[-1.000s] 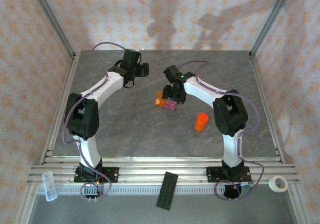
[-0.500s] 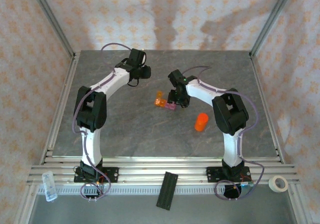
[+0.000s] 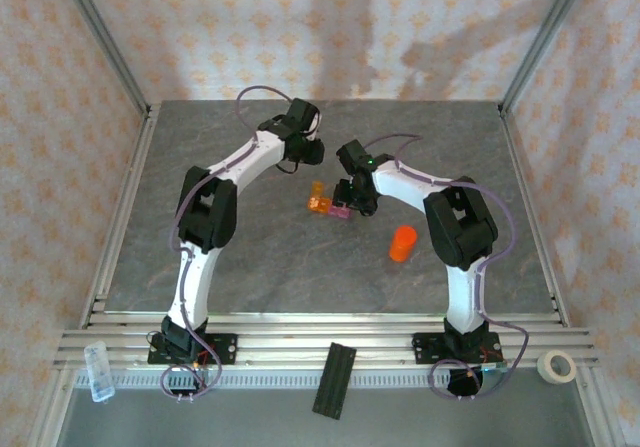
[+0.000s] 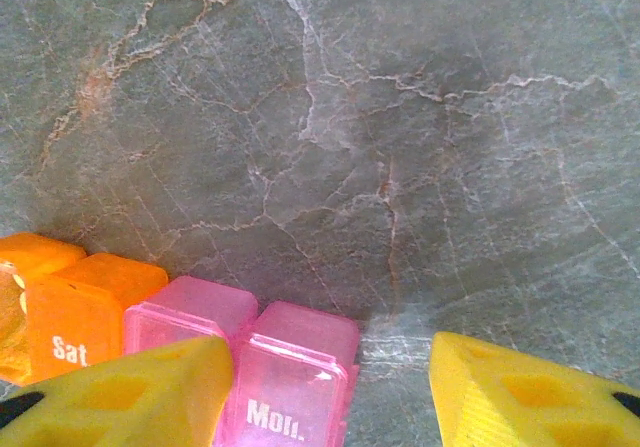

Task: Sort the pills into containers

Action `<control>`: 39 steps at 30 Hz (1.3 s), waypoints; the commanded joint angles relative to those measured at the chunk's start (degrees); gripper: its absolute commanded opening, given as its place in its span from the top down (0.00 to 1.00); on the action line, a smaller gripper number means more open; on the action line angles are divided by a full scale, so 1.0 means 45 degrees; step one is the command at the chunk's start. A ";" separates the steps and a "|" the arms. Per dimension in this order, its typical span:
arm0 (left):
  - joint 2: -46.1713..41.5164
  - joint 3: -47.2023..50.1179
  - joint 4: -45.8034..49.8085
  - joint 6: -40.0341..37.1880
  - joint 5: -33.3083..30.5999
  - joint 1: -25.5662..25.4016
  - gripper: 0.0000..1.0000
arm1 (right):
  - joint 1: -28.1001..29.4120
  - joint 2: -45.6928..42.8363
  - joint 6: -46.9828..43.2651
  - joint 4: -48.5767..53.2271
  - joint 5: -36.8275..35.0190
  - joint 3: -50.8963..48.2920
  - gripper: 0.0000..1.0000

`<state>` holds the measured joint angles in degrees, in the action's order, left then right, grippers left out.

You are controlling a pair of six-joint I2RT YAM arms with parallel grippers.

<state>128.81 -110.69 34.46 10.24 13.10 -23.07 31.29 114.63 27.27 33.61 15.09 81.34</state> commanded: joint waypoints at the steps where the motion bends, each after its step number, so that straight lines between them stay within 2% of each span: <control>1: 0.0637 -0.0897 0.1534 -0.0497 0.0003 -0.0122 0.71 | 0.0004 0.0367 0.0115 0.0188 -0.0109 -0.0568 0.44; 9: 0.1791 -0.2578 0.3637 -0.0845 0.0467 -0.0279 0.71 | 0.0017 0.0366 0.0191 0.0023 -0.0170 -0.0867 0.45; 18: 0.1609 -0.2672 0.4749 -0.1115 0.1144 -0.0366 0.73 | 0.0001 0.0462 0.0295 -0.0085 -0.0257 -0.1043 0.46; 28: 0.1067 -0.2229 0.5027 -0.1202 0.1680 -0.0522 0.96 | 0.0007 0.0523 0.0411 -0.0256 -0.0286 -0.1251 0.46; 31: 0.0875 -0.2027 0.5057 -0.1188 0.1808 -0.0583 1.00 | 0.0003 0.0541 0.0440 -0.0280 -0.0326 -0.1299 0.46; 39: -0.0011 -0.0983 0.4853 -0.1087 0.1971 -0.0756 1.00 | 0.0018 0.0591 0.0509 -0.0388 -0.0365 -0.1466 0.47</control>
<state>132.55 -116.66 54.50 5.89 20.82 -25.56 31.29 113.60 28.77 28.38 15.97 78.00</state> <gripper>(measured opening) 0.052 0.531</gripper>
